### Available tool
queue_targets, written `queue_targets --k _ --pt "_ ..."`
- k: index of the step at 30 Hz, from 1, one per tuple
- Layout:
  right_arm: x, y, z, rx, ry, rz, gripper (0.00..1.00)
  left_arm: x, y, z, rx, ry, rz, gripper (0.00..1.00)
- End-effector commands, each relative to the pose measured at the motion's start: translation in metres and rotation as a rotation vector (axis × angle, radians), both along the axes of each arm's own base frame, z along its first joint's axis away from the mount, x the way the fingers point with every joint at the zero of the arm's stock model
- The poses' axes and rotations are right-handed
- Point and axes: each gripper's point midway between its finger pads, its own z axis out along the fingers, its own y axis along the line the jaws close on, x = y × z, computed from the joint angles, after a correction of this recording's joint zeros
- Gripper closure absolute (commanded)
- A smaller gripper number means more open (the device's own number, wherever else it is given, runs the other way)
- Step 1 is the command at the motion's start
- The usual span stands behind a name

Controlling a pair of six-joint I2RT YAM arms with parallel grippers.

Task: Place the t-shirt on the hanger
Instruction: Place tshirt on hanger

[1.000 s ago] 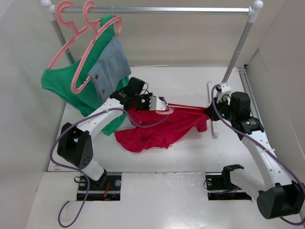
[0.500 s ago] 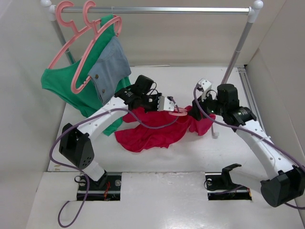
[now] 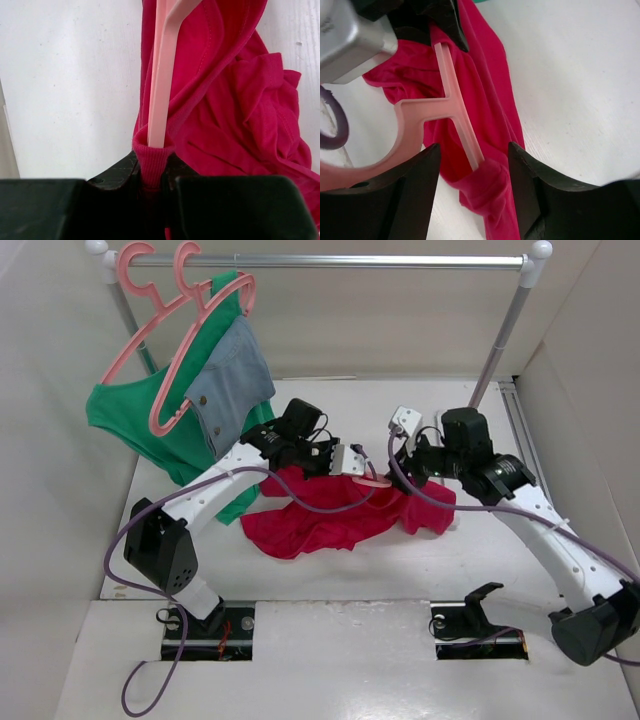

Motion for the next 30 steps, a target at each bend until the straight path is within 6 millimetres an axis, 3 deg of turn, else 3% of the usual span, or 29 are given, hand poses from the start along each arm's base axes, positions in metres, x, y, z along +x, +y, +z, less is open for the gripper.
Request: queue_targets --k 1,6,11,16,20,23,26,27,30 --pt "-0.002 0.016 0.003 0.007 -0.024 0.096 0.39 -0.003 -0.009 0.021 -0.072 0.004 -0.031 1.0" --pt "0.0 0.025 -0.027 0.021 0.011 0.137 0.42 -0.005 -0.006 0.026 -0.11 0.049 -0.04 1.0" --pt "0.013 0.027 -0.037 0.049 0.0 0.114 0.45 -0.007 -0.006 0.03 -0.121 0.046 -0.046 1.0" --pt "0.017 0.024 -0.041 0.082 0.028 0.078 1.0 -0.009 -0.004 0.033 -0.144 0.079 -0.049 1.0" --pt "0.013 0.005 -0.026 0.096 0.011 0.027 1.0 0.008 0.008 0.035 -0.149 0.064 0.017 1.0" --pt "0.0 -0.014 -0.02 0.095 0.025 0.003 1.0 0.033 0.027 0.041 -0.156 0.037 0.087 1.0" --pt "-0.006 -0.026 -0.008 0.123 0.007 -0.014 1.0 0.045 0.03 0.046 -0.17 0.01 0.129 0.87" --pt "-0.007 -0.028 -0.005 0.125 0.017 -0.016 1.0 0.046 0.029 0.047 -0.177 0.01 0.135 0.74" --pt "-0.009 -0.031 0.004 0.129 0.02 -0.02 1.0 0.052 0.026 0.056 -0.204 -0.005 0.162 0.49"
